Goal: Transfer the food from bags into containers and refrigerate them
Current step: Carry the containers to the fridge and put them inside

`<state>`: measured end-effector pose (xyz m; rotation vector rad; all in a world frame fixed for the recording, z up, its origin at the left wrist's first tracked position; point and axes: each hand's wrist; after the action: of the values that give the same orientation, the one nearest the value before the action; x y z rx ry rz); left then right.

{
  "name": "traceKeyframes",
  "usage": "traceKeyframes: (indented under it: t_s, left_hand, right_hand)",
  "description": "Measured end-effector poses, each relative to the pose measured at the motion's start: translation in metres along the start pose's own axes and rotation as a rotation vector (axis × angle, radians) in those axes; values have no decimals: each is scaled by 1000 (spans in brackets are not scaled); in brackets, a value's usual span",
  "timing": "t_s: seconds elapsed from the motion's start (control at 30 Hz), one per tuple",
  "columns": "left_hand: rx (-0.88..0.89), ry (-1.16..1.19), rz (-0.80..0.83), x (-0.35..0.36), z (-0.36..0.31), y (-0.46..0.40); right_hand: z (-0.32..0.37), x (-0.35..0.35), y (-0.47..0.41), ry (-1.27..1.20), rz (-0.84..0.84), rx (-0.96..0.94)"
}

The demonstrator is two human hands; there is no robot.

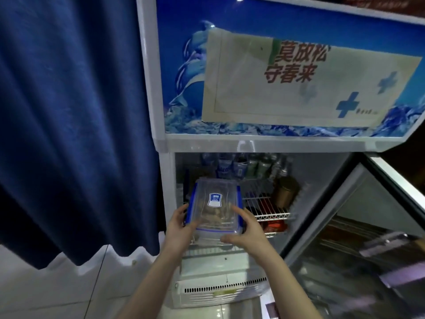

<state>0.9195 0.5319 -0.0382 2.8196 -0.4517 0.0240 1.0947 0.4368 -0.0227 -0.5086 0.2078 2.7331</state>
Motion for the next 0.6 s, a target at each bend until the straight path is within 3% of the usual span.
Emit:
traceKeyframes:
  t_s: [0.17,0.33,0.5,0.6]
  left_hand:
    - [64,-152,-22,19,4,-45]
    - [144,-463,34,30,9,-98]
    - [270,-659,-149,44,22,-126]
    - [310,-795,-228,47,27,-137]
  right_hand:
    - [-16,-10,-62,82,32,-31]
    - [-38,-12,-135,73,95,-25]
    - [-57,-3,-186,129,168,-70]
    - [-60,8,-212,215,88,-119]
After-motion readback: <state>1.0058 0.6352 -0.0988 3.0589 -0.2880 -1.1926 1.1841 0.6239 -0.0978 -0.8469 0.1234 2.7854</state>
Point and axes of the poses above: each hand's wrist, its own y-axis away from the middle knuckle, its own x-axis out of the palm, z = x × y, and after that the axes turned 5 degrees about -x, right-handed
